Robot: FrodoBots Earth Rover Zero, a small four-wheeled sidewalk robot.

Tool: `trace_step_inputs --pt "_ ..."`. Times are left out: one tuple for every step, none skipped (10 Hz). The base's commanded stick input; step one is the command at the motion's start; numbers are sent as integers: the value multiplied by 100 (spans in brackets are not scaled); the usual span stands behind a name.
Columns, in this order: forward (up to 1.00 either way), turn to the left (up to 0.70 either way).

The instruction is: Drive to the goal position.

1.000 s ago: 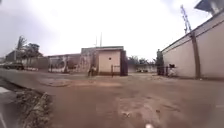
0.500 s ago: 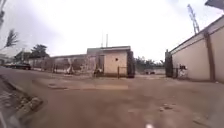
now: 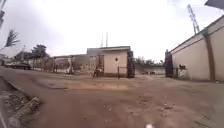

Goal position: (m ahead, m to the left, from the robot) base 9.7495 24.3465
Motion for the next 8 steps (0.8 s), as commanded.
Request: trace_step_inputs --pt "51 0" --pt "70 0" --pt "70 0" --pt "70 0" --pt "70 0" --pt "70 0" --pt "70 0" --pt "70 0"
